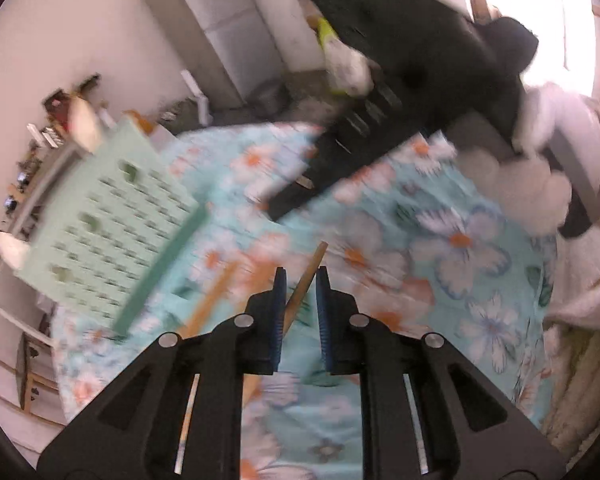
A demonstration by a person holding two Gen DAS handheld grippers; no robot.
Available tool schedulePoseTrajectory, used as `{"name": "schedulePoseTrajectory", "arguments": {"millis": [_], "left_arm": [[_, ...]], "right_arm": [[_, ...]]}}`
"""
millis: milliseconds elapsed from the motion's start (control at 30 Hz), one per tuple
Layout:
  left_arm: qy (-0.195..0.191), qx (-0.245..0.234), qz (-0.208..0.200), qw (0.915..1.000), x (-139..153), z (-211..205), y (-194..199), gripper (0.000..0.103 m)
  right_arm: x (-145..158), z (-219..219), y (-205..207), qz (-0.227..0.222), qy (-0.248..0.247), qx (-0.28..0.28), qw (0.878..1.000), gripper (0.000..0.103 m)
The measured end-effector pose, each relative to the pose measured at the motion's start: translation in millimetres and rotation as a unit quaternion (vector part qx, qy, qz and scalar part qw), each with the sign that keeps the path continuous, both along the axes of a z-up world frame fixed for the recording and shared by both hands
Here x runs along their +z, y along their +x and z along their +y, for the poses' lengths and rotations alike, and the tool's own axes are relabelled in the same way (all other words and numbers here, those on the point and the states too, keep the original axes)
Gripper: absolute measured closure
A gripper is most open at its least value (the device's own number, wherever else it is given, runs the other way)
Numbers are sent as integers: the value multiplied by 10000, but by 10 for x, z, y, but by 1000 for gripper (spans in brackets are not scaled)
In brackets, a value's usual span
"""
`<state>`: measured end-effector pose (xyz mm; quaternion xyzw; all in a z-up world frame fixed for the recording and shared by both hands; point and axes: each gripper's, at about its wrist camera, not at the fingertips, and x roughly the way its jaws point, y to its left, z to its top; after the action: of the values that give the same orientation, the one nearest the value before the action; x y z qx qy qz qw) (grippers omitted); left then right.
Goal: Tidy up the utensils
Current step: 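Close the left tool on one bamboo chopstick and lift it up, then hold the chopstick up with the left tool while the right tool grasps another chopstick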
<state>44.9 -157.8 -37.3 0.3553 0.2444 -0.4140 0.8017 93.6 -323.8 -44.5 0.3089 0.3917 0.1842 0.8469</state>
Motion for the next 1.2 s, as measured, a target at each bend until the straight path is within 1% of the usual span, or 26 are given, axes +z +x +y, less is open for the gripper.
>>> {"name": "schedulePoseTrajectory", "arguments": {"millis": [67, 167, 200, 267, 300, 333, 367, 400, 433, 467, 500, 533, 633, 700, 933, 1100, 1200], "left_arm": [[-241, 242, -215, 9992, 192, 114, 29, 92], [-760, 800, -412, 9930, 520, 352, 113, 94], [-1017, 1075, -444, 9880, 655, 507, 141, 94], [-1343, 1496, -529, 9781, 838, 768, 176, 96], [-1440, 1663, -572, 9738, 890, 875, 193, 96], [-1572, 1915, -655, 9666, 961, 1037, 200, 97], [-1662, 2084, -704, 9612, 1004, 1147, 216, 97], [-1800, 2306, -732, 9534, 1058, 1302, 213, 98], [-1913, 2461, -709, 9475, 1084, 1422, 239, 98], [-1995, 2563, -670, 9434, 1127, 1483, 258, 98], [-2134, 2733, -604, 9360, 1140, 1610, 267, 98], [-2220, 2843, -578, 9309, 1151, 1691, 261, 98], [-2489, 3031, -488, 9186, 1162, 1958, 288, 98], [-2559, 3154, -521, 9123, 1167, 2070, 259, 98], [-2828, 3412, -429, 8954, 1157, 2369, 195, 97], [-3452, 3437, -80, 8733, 1236, 2630, 93, 98], [-3994, 3249, 210, 8570, 1292, 2798, 3, 98]], "right_arm": [[43, 8, -20, -42, -7, -9, 10000, 76], [114, 36, -65, -116, -39, 8, 9999, 76], [136, 51, -75, -137, -47, 17, 9999, 76], [184, 84, -89, -183, -66, 46, 9998, 76], [209, 111, -93, -204, -72, 73, 9997, 76], [226, 131, -91, -219, -82, 97, 9997, 76], [244, 160, -89, -232, -100, 129, 9996, 76], [261, 195, -84, -243, -118, 168, 9995, 76], [275, 224, -83, -252, -129, 197, 9994, 76], [288, 249, -80, -261, -136, 229, 9993, 76], [309, 293, -71, -275, -147, 276, 9991, 76], [324, 326, -68, -289, -156, 309, 9990, 76], [380, 440, -49, -332, -221, 438, 9982, 76], [414, 526, -29, -352, -297, 521, 9976, 76], [494, 779, -4, -380, -459, 741, 9955, 76], [571, 960, -34, -466, -650, 883, 9929, 76], [653, 1037, -73, -572, -752, 948, 9910, 76]]}}
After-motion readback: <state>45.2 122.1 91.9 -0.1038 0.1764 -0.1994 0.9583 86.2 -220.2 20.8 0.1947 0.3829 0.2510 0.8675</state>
